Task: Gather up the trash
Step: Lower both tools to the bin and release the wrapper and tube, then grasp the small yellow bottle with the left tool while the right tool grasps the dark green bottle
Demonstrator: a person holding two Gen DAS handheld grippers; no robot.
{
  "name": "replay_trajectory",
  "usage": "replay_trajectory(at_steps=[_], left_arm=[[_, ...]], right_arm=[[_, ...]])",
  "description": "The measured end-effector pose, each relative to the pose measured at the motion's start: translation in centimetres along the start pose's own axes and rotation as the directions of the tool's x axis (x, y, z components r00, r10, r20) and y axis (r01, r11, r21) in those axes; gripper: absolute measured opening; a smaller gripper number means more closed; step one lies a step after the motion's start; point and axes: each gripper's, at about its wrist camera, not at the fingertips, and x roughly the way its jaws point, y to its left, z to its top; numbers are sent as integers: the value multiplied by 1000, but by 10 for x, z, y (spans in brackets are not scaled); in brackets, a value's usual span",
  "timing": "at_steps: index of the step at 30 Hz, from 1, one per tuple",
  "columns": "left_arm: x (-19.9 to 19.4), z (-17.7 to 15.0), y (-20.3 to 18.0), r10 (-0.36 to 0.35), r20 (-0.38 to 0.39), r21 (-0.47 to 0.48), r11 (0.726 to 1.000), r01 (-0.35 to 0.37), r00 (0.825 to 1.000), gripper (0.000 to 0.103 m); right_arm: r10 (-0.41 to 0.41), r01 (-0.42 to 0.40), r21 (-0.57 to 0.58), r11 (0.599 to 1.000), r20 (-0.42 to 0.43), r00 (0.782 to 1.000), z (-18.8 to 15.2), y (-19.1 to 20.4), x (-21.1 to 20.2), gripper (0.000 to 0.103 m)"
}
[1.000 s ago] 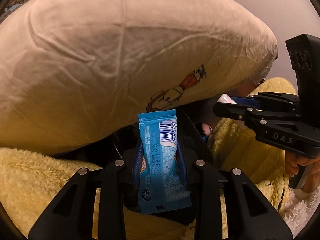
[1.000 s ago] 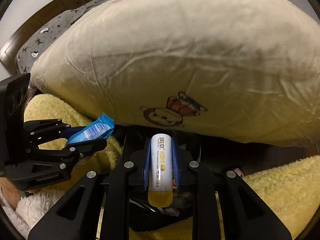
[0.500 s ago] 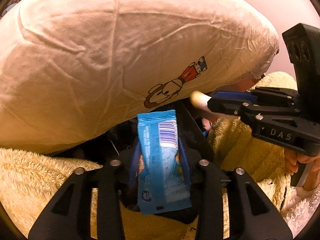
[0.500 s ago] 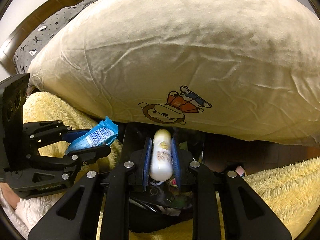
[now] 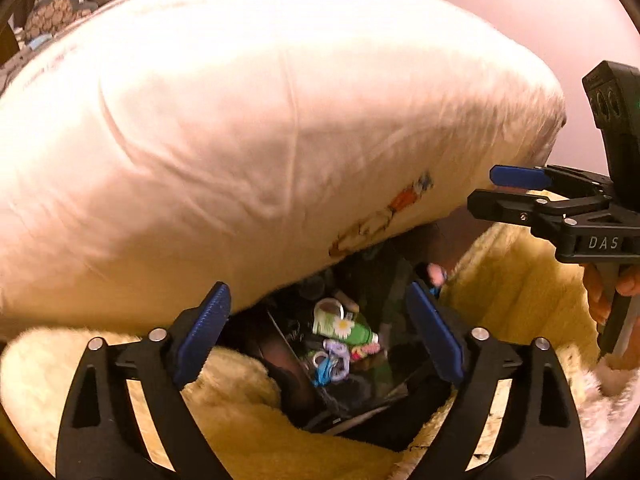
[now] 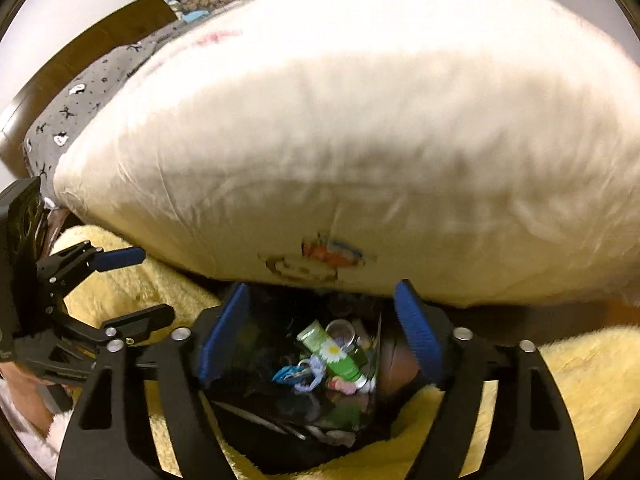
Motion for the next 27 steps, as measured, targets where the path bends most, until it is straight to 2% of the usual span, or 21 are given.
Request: replay_trajectory(at_steps=[4,7,11,18,24,27], left_arm=[[-27,27,10,-3,93,-6,1000,3,996,91],[-38,51,14,16,145,-16,1000,-14,989,92],[-46,83,27,49,206,-23,999,-45,977,92],[-18,142,47,126,200,-25,992,-123,972,92],[8,201,57,165,213,-13,986,-166,963,92],[20,227,59,183,220,4,982,-188,958,92]], right_arm=[[-32,35,-29,999,86,996,30,-3,-20,90],[-71,78,-44,996,145,987,62,-12,-31,92],[-83,89,-34,995,152,985,102,-23,-24,92],[-113,116,-6,993,141,983,182,-29,11,92],[-161,160,24,987,100,982,269,-33,64,92],[-141,134,76,988,83,987,295,-38,80,92]])
